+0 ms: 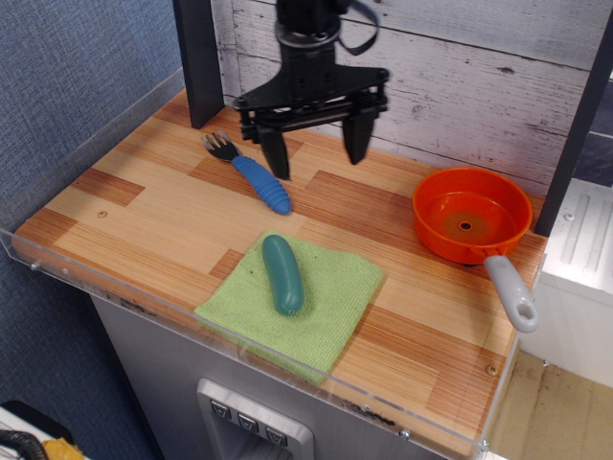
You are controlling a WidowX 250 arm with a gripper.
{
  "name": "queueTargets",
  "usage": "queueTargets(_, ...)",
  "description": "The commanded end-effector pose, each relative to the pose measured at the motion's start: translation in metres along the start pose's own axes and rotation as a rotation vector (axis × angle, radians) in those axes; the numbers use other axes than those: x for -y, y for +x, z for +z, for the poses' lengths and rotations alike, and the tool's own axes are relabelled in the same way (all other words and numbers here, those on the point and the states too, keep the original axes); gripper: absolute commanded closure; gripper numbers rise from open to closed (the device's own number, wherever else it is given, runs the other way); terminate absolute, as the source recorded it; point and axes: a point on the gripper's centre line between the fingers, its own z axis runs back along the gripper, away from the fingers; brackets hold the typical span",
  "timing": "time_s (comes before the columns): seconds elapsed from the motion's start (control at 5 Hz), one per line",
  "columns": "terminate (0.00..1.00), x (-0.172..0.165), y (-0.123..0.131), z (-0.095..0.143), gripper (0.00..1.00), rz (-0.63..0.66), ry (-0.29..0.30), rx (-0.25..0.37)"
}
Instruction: Put blue fork in orange pan
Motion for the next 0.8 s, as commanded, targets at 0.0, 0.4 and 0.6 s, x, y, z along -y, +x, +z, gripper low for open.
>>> queueTargets(0.0, 0.00, -0.018, 0.045, -0.011, 0.00, 0.162, -0.004, 0.047)
queueTargets(0.4, 0.00, -0.031, 0.055, -0.029, 0.00, 0.241, 0.055, 0.034)
queueTargets(0.6, 0.00, -0.038, 0.057, -0.039, 0.00, 0.265, 0.057, 0.009)
